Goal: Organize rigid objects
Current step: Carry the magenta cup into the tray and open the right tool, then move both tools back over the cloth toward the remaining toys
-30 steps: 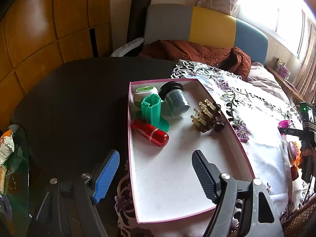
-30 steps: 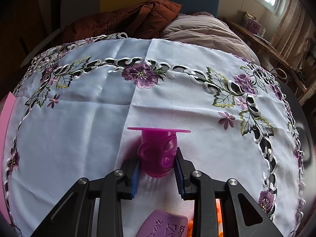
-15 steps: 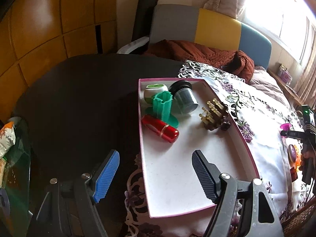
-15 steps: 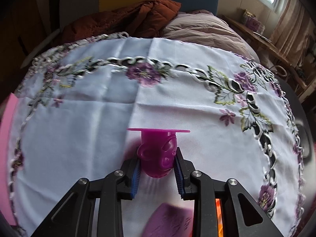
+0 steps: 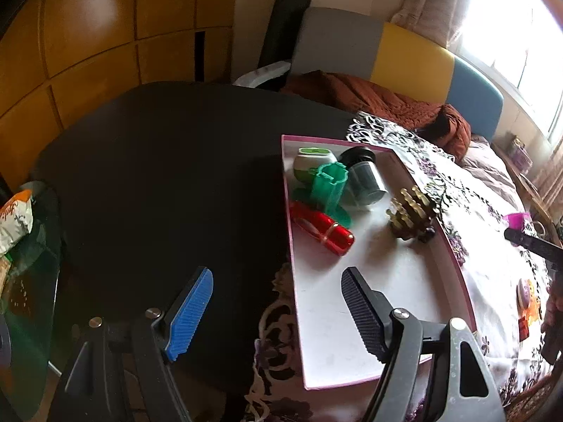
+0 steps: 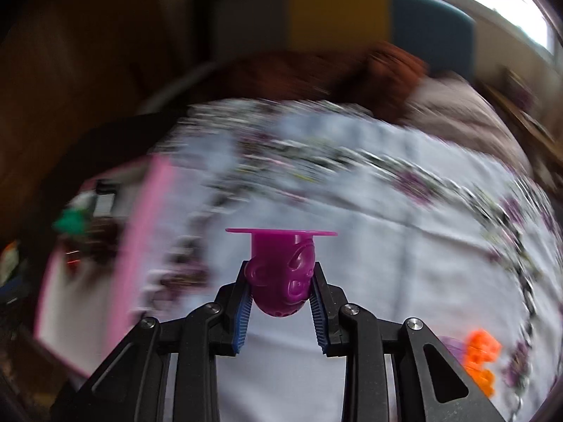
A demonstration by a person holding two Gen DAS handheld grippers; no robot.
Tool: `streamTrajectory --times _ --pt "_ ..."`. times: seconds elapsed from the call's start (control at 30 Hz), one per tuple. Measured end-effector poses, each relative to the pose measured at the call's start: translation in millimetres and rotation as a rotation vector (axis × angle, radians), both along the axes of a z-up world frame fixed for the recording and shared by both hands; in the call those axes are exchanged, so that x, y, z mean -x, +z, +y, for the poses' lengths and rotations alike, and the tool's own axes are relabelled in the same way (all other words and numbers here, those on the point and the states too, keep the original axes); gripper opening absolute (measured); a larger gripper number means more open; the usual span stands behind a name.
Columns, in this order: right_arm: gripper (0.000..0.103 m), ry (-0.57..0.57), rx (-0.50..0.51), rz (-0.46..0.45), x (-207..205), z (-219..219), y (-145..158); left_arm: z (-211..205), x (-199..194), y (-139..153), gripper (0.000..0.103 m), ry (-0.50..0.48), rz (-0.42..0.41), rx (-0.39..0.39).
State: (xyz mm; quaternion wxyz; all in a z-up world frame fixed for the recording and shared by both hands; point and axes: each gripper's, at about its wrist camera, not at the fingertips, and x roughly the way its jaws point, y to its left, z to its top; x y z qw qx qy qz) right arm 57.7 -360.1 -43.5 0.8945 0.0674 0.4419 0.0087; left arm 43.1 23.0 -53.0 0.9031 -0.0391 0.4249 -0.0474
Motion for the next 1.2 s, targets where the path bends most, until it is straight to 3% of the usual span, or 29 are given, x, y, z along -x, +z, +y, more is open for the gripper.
streamTrajectory --times 0.27,0.47,0.6,0.63,0.77,1.2 --pt "0.03 0.377 -0.054 -0.068 -7 153 24 9 -4 -5 0.077 0.018 0.014 0.02" --pt "0.031 0.475 -0.043 -0.004 -27 217 -3 12 -4 -7 0.077 0.017 0.021 0.04" --pt "0.033 0.442 -0.019 0.057 -48 231 -28 13 -5 -11 0.077 0.023 0.034 0.042" --pt "0.039 0.431 -0.01 0.064 -49 233 -31 13 -5 -12 0.077 0.024 0.037 0.04" --pt "0.041 0.41 -0.007 0.06 -51 226 -36 13 -6 -15 0.077 0.02 0.041 0.043" --pt "0.071 0.398 -0.039 -0.06 -13 205 2 8 -2 -6 0.077 0.012 0.008 0.029"
